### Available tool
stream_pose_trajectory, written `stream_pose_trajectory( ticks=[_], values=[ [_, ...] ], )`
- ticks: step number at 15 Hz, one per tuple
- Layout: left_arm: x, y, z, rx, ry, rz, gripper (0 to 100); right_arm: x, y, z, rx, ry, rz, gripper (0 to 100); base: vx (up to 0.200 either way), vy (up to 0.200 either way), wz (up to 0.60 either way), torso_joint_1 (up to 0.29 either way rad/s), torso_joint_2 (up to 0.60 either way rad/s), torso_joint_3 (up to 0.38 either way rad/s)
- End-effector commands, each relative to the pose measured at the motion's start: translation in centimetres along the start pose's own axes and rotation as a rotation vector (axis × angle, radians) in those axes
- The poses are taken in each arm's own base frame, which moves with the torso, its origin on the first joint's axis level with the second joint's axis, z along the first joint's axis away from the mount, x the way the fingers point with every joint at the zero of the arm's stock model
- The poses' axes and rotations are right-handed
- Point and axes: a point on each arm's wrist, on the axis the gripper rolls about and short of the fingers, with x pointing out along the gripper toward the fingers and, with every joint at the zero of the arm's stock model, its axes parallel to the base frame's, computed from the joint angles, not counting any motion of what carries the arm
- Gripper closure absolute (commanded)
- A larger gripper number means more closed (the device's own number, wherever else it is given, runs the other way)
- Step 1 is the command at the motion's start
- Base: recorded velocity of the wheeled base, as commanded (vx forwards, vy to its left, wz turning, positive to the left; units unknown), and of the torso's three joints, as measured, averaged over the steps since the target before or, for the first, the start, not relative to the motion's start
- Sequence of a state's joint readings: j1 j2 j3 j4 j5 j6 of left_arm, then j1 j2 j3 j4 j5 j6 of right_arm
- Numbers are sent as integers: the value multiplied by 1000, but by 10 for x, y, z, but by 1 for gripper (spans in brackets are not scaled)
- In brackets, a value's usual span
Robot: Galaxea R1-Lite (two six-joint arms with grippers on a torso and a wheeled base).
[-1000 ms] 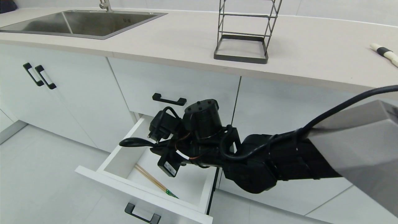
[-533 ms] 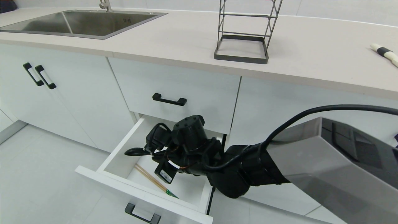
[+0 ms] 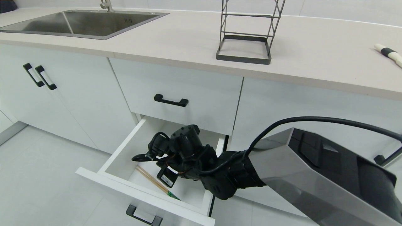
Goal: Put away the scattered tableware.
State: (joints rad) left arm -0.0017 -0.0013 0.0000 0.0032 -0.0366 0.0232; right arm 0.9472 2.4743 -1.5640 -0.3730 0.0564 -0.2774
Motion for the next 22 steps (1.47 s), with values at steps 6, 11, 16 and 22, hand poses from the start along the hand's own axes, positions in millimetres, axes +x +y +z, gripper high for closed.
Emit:
stream_pose_trajectory(
  ticks=[6,11,16,22],
  values=[
    [0,0,0,0,1,0,0,19,-3,-24,11,56,-22,100,0,0,0,0,0,0],
    [0,0,0,0,1,0,0,23,-4,-32,13,78,-42,100,0,0,0,0,0,0],
    [0,0,0,0,1,0,0,30,-2,-36,11,89,-50,100,0,0,0,0,0,0],
    [0,0,0,0,1,0,0,40,-2,-36,8,72,-57,100,0,0,0,0,0,0]
  ],
)
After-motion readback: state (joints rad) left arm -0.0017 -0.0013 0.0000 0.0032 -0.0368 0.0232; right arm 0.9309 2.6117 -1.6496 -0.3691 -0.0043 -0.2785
